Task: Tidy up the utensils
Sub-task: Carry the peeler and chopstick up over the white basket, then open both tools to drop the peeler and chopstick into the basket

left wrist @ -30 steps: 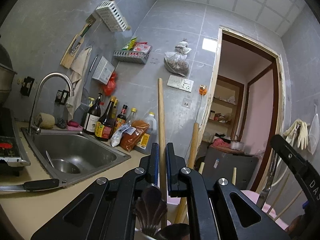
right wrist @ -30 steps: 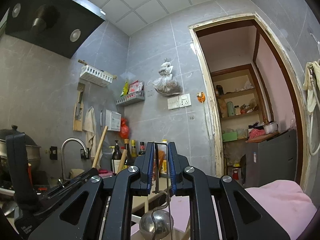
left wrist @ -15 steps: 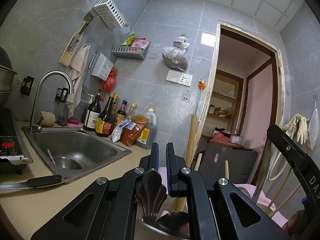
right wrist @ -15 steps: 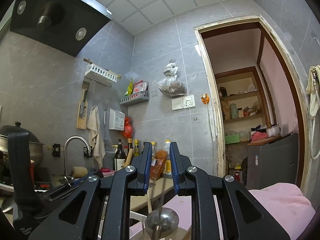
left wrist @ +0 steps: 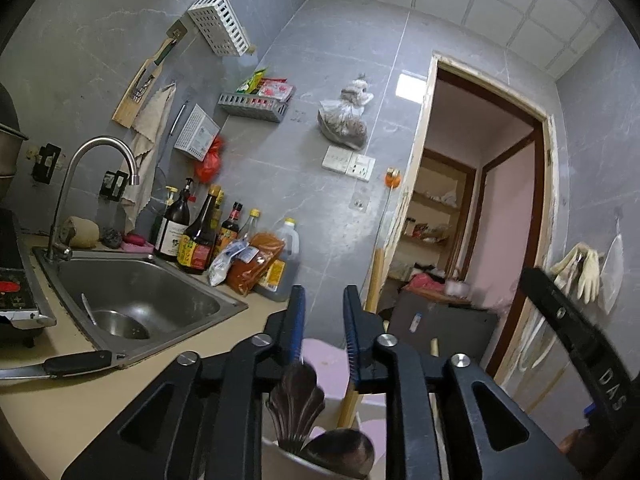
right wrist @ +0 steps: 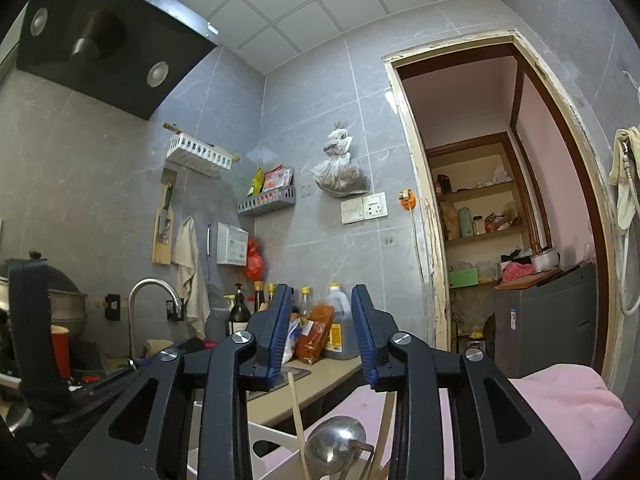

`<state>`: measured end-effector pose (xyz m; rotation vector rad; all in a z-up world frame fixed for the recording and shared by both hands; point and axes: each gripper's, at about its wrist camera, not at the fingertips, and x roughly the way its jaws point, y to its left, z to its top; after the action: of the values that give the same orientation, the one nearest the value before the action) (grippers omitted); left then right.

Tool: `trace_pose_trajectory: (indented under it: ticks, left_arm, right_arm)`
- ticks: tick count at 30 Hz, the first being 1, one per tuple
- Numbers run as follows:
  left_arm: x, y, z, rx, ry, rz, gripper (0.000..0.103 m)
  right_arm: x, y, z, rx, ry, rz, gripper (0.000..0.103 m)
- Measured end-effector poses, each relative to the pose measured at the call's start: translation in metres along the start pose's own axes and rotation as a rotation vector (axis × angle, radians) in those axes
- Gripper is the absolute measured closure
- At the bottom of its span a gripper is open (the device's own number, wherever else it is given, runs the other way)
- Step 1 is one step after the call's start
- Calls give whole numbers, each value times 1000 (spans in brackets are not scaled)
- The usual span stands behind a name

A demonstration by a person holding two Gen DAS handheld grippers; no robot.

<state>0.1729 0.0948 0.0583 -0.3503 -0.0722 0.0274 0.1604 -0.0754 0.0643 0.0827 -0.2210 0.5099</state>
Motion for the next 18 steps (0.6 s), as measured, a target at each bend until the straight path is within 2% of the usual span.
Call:
trace_pose_trajectory:
  ticks: [3,6,10,12,18]
  left_arm:
    - [-6,4,12,-41,-13,-34,70]
    - [-11,10,24,-72,-20,-45,68]
    - [-15,15,35,-97,-9,-47,55]
    - [-18,15,38,-99,2,-45,54]
    - [-27,4,39,-61,30,-54,38]
  right_arm:
    - [-2,-3,5,21,-14,-5,60]
    - [-5,-4,9,26,-22,-16,56]
    - [-13,-6,17,26,-24,-27,49]
    - [-19,-9,22,22,-24,-32,37]
    - [-36,-17,30,6,5,-72,27]
